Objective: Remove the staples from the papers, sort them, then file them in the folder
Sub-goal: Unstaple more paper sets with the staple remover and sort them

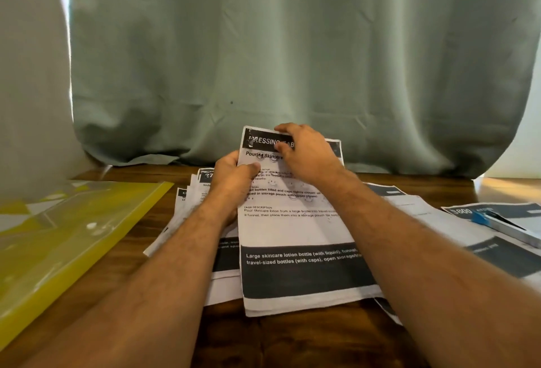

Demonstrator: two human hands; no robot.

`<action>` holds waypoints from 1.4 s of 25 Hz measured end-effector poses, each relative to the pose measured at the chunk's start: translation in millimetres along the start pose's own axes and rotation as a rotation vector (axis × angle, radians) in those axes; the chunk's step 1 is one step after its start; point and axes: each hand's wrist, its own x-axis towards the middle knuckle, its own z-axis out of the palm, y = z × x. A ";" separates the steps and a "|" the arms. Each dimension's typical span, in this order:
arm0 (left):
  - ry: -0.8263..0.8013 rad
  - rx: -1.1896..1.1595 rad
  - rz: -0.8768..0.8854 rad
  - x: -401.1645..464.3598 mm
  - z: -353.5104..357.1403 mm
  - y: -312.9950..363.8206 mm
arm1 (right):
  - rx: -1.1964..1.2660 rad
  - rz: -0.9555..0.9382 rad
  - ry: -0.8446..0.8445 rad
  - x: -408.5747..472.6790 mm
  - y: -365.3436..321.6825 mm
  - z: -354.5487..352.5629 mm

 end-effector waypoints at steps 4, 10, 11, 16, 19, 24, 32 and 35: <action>-0.032 -0.181 -0.041 -7.6 3.1 10.7 | -0.022 -0.007 -0.034 23.9 -14.8 -21.9; 0.136 0.487 0.206 -4.9 -20.7 6.4 | -0.091 -0.018 0.000 13.8 -11.1 -59.4; 0.202 0.810 0.258 -0.5 -28.0 -0.2 | -0.053 0.000 0.015 4.9 -2.9 -59.0; 0.142 1.235 -0.109 17.4 -48.4 -19.5 | 0.029 0.107 0.038 -45.6 39.6 -38.2; 0.105 1.234 -0.185 21.7 -49.6 -24.3 | 0.047 0.138 -0.100 -52.9 51.3 -22.8; 0.142 1.180 -0.186 21.4 -47.1 -22.1 | 0.042 0.138 -0.274 -60.7 58.1 -13.6; 0.357 1.100 0.016 23.0 -50.7 -18.0 | 0.097 0.162 -0.064 -61.2 56.1 -15.2; 0.409 0.850 0.097 23.3 -49.4 -14.1 | 0.090 0.160 0.180 -57.8 57.3 -26.8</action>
